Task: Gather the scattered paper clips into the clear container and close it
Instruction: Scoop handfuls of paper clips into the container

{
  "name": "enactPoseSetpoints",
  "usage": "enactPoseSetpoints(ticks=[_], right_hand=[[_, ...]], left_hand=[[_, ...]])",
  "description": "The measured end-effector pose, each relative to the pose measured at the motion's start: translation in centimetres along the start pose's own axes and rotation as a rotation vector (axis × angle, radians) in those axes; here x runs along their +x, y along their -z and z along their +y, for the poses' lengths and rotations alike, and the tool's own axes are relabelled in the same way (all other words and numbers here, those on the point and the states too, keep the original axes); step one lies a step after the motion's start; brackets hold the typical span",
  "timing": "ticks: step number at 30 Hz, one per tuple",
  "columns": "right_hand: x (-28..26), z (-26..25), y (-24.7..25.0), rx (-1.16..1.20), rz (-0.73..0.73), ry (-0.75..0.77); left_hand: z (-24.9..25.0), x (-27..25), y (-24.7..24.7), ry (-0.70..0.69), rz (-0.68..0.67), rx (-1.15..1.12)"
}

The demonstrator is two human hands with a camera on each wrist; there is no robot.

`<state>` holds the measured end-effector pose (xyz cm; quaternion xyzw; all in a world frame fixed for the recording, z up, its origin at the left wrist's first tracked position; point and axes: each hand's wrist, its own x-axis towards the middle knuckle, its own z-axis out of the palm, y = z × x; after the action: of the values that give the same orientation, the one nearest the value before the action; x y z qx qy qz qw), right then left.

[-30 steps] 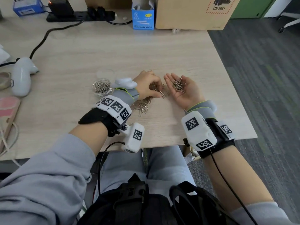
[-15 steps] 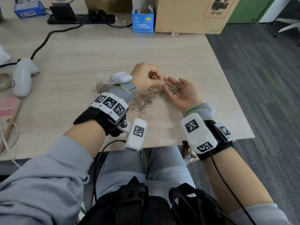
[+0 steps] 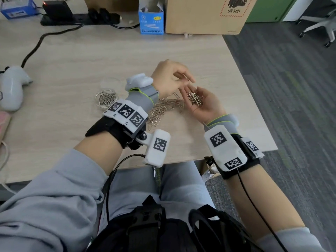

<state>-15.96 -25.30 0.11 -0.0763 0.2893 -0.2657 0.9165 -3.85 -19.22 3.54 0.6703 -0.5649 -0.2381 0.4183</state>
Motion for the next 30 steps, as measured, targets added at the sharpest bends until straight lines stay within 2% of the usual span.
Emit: enactPoseSetpoints(ticks=[2, 4, 6, 9, 13, 14, 24, 26, 28, 30], right_hand=[[-0.1, -0.6, 0.7, 0.052, 0.045, 0.013], [-0.5, -1.3, 1.1, 0.054, 0.053, 0.04], [-0.7, -1.5, 1.2, 0.04, 0.042, 0.052], [-0.9, -1.4, 1.4, 0.008, 0.031, 0.057], [-0.8, -1.4, 1.7, 0.014, 0.0, 0.048], [-0.8, -1.4, 1.8, 0.021, -0.011, 0.045], [-0.8, -0.6, 1.2, -0.021, 0.038, 0.077], [-0.7, 0.0, 0.8, -0.02, 0.032, 0.069], [-0.6, 0.7, 0.5, -0.025, 0.026, 0.06], [-0.5, 1.3, 0.2, -0.026, 0.021, 0.049]], left_hand=[[-0.7, -0.3, 0.1, 0.071, 0.083, -0.072], [-1.4, -0.6, -0.1, 0.106, 0.091, -0.089], [-1.6, -1.0, -0.2, 0.115, 0.068, -0.06], [-2.3, -1.1, -0.6, 0.121, 0.029, 0.154], [-2.8, -1.4, -2.0, 0.158, -0.189, 0.454], [-2.7, -1.6, -2.2, 0.186, -0.208, 0.502], [-3.3, -3.0, 0.7, 0.196, -0.199, 0.48], [-3.2, -3.5, 1.6, 0.173, -0.177, 0.517], [-3.1, -4.2, 2.3, 0.207, -0.18, 0.596], [-3.4, -5.0, 2.7, 0.24, -0.242, 0.662]])
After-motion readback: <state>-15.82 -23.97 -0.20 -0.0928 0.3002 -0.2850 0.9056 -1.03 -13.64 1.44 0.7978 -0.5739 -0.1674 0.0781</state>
